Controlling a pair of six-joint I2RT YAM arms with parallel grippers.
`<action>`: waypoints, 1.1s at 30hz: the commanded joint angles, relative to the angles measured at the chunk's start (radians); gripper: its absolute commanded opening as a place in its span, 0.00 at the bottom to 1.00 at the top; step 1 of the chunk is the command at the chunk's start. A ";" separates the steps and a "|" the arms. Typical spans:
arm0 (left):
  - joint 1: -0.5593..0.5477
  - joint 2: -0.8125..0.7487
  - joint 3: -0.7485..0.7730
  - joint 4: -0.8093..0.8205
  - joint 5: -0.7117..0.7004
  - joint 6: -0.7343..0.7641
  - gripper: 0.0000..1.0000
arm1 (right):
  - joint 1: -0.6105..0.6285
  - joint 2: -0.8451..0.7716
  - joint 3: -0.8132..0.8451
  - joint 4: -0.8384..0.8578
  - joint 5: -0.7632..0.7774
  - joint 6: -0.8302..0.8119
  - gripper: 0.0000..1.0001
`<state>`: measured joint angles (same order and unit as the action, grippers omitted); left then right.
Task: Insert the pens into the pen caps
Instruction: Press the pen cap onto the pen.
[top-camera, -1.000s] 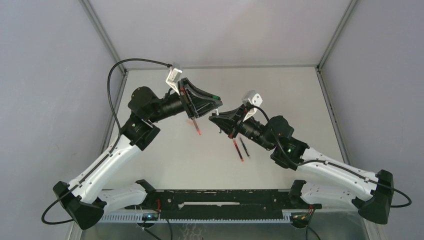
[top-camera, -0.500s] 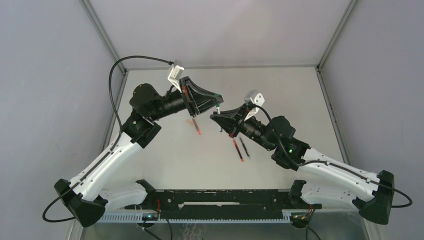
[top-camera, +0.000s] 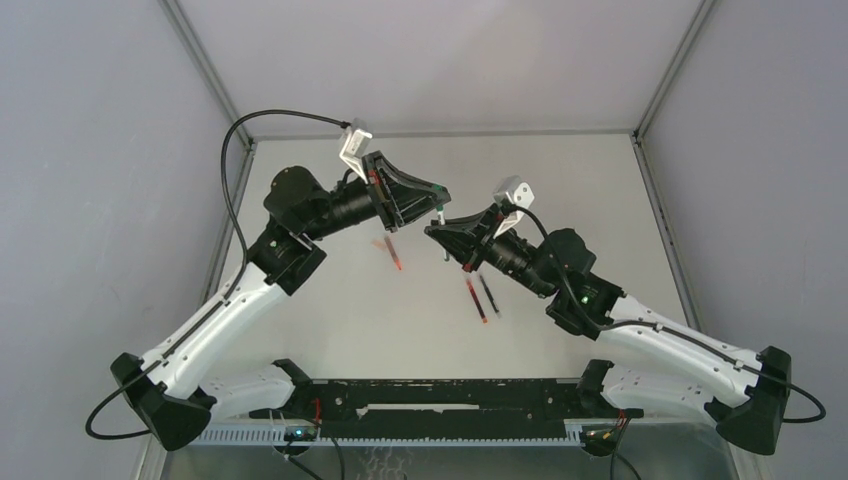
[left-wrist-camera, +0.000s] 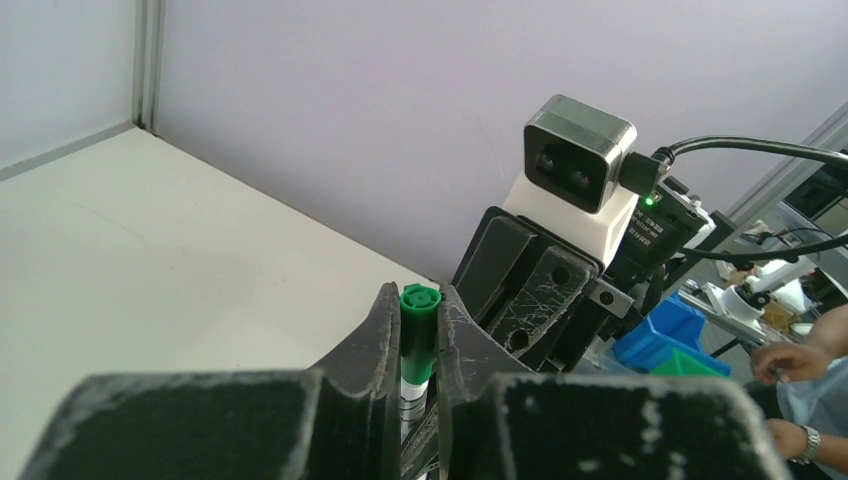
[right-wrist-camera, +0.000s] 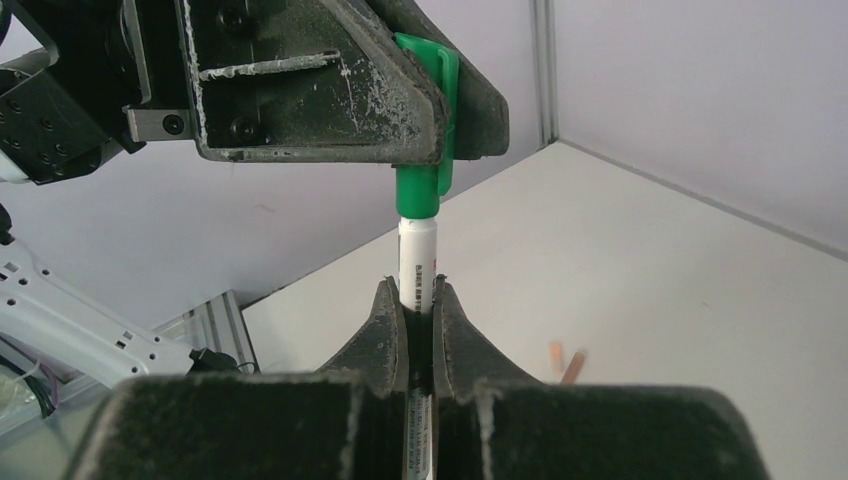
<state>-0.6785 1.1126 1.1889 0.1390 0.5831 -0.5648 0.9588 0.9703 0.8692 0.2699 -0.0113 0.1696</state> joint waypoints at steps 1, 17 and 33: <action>-0.053 -0.023 0.019 -0.015 0.018 0.003 0.00 | -0.058 -0.050 0.044 0.107 0.091 0.010 0.00; -0.167 -0.047 -0.078 0.069 -0.100 -0.021 0.00 | -0.127 -0.100 0.043 0.187 0.089 -0.035 0.00; -0.241 0.016 -0.075 -0.016 -0.068 0.025 0.00 | -0.167 -0.085 0.137 0.238 0.089 -0.134 0.00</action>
<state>-0.8284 1.1294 1.1427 0.3252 0.3511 -0.5293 0.8673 0.9089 0.8738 0.2695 -0.1040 0.0834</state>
